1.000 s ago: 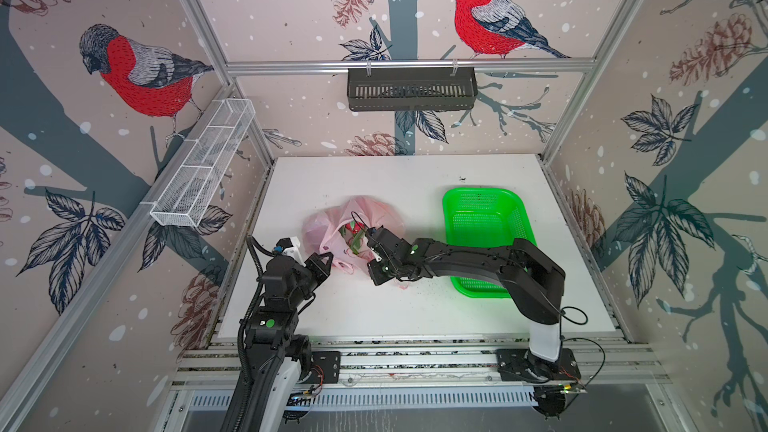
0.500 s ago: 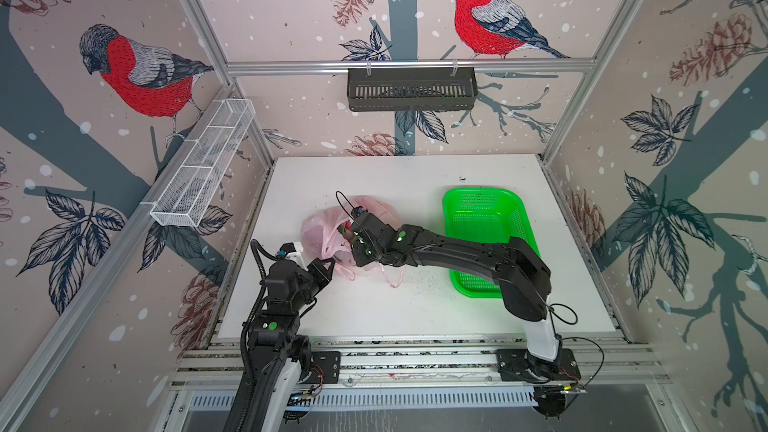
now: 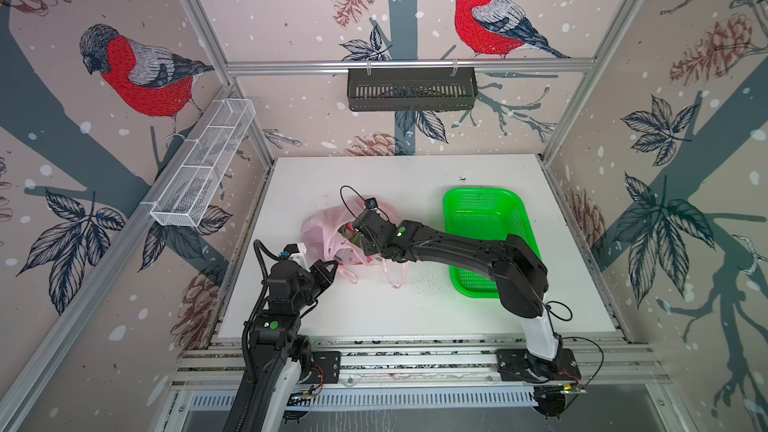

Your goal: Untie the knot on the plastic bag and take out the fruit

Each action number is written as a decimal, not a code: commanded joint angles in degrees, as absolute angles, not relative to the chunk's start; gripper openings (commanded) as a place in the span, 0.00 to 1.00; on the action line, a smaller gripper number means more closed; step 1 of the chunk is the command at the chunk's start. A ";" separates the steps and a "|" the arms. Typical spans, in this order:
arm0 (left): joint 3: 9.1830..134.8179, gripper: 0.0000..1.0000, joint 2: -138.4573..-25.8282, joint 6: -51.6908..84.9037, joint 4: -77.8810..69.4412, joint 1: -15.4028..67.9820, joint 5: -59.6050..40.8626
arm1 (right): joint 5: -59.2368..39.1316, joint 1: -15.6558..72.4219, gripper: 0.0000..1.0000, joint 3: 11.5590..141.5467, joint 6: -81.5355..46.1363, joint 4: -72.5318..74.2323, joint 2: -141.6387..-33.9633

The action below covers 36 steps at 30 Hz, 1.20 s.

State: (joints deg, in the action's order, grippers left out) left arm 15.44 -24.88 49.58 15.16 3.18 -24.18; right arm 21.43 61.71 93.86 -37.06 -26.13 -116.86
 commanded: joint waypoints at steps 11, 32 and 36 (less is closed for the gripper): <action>15.91 0.00 -28.08 47.40 11.21 2.95 -26.10 | 23.28 59.48 0.19 84.55 -44.10 -23.76 -114.67; 16.16 0.00 -29.19 46.04 10.87 2.99 -29.86 | 19.29 62.23 0.33 90.42 -43.20 -20.65 -117.11; 16.74 0.00 -28.57 45.71 11.51 2.99 -30.75 | 17.63 62.01 0.35 92.29 -44.77 -18.31 -118.86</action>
State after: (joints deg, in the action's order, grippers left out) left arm 16.10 -28.84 46.94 12.71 3.18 -29.21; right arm 19.11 62.08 91.20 -43.44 -20.82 -118.26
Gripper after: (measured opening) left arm 0.048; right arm 0.351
